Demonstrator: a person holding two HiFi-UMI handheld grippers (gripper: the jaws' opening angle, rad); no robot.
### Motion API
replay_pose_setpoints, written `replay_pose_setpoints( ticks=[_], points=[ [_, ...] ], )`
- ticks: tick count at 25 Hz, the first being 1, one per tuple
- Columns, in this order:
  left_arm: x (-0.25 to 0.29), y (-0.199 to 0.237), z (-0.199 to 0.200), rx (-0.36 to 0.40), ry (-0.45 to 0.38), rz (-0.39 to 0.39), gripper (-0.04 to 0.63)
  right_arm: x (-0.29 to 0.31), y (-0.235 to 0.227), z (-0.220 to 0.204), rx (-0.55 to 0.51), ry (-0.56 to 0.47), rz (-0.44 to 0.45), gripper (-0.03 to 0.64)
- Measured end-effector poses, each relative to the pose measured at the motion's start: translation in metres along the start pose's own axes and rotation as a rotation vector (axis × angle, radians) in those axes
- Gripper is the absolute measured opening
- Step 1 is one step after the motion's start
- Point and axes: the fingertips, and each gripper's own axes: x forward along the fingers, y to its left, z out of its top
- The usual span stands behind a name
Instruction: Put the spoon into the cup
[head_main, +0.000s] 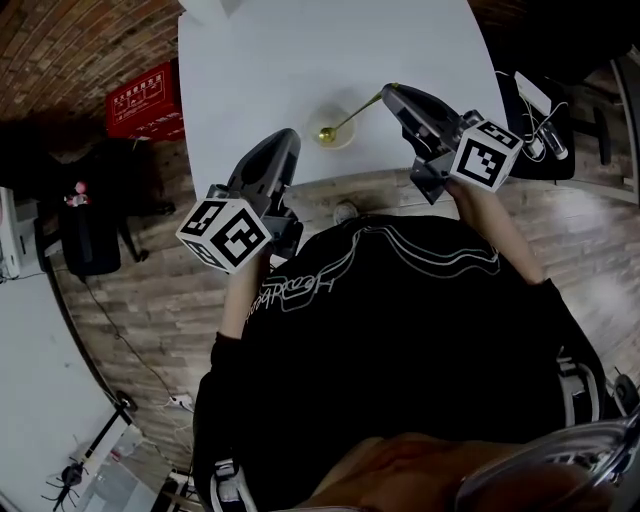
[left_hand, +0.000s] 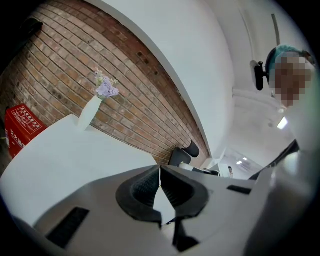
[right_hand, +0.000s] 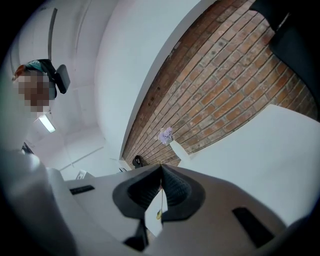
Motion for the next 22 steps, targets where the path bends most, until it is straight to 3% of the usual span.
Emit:
replay_pose_setpoints(
  ticks=[13, 22],
  points=[
    [0.017, 0.051, -0.008, -0.027, 0.077, 0.015, 0.008, 0.025, -0.047, -0.038, 0.07, 0.024, -0.103, 0.0],
    [0.016, 0.068, -0.022, -0.053, 0.104, 0.036, 0.008, 0.034, -0.067, -0.064, 0.054, 0.076, -0.15, 0.0]
  ],
)
